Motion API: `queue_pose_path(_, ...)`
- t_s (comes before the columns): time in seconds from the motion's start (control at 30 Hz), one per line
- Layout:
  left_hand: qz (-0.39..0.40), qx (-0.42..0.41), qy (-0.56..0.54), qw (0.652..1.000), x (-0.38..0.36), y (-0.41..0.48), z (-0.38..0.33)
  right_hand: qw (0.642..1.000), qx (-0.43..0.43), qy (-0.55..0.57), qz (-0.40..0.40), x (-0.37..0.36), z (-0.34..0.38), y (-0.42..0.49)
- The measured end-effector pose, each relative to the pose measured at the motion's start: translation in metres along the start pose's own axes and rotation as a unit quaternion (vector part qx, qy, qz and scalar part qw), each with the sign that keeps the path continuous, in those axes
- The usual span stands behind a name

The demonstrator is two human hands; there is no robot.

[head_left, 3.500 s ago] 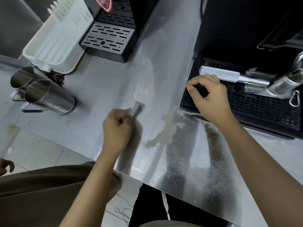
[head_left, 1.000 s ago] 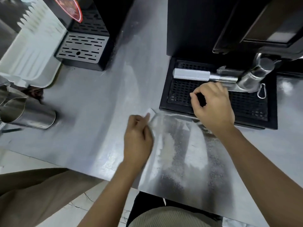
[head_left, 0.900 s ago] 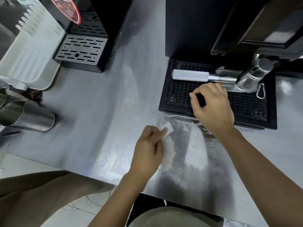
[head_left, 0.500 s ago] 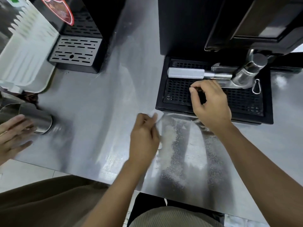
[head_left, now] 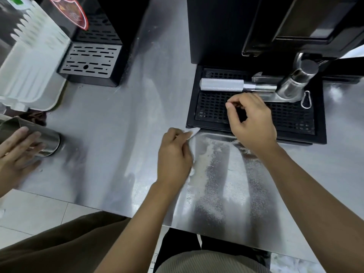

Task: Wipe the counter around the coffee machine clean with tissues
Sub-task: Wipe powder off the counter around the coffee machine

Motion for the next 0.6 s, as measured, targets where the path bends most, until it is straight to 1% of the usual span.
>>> queue_pose_path(0.07,-0.001,-0.009,0.004,1.000,-0.009,-0.002,-0.008,1.000,-0.001,0.002,0.003,-0.001,0.000,0.000)
queue_pose_path(0.2,0.061,-0.056,-0.030,0.996,-0.028,-0.004,-0.031,1.000,-0.007,0.009,0.004,0.002,0.000,0.001)
queue_pose_path(0.23,0.058,-0.053,-0.054,0.995,-0.024,-0.003,-0.031,1.000,-0.010,0.016,0.004,0.003,0.000,0.002)
queue_pose_path(0.3,0.009,-0.017,-0.086,0.996,-0.006,-0.002,-0.017,0.998,-0.031,0.060,0.004,0.009,-0.002,0.001)
queue_pose_path(0.37,-0.028,0.016,-0.055,0.998,0.010,-0.004,-0.004,0.988,-0.088,0.130,0.004,0.018,-0.010,-0.003)
queue_pose_path(0.43,-0.009,0.027,-0.004,1.000,0.004,-0.004,-0.001,0.978,-0.123,0.168,0.004,0.027,-0.017,-0.011)
queue_pose_path(0.5,0.011,0.019,0.015,1.000,-0.015,-0.003,-0.009,0.977,-0.128,0.169,0.014,0.032,-0.020,-0.018)
queue_pose_path(0.6,0.034,-0.012,-0.002,0.999,-0.042,-0.005,-0.038,0.981,-0.113,0.153,0.025,0.034,-0.024,-0.023)
Point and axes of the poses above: each hand's wrist, its own y-axis towards the middle knuckle, its own x-axis out of the back of the hand, z = x × y, the point moved 9 cm from there along y, towards the middle knuckle, and after that the axes turned 2 degrees about z, right-handed, at the moved point
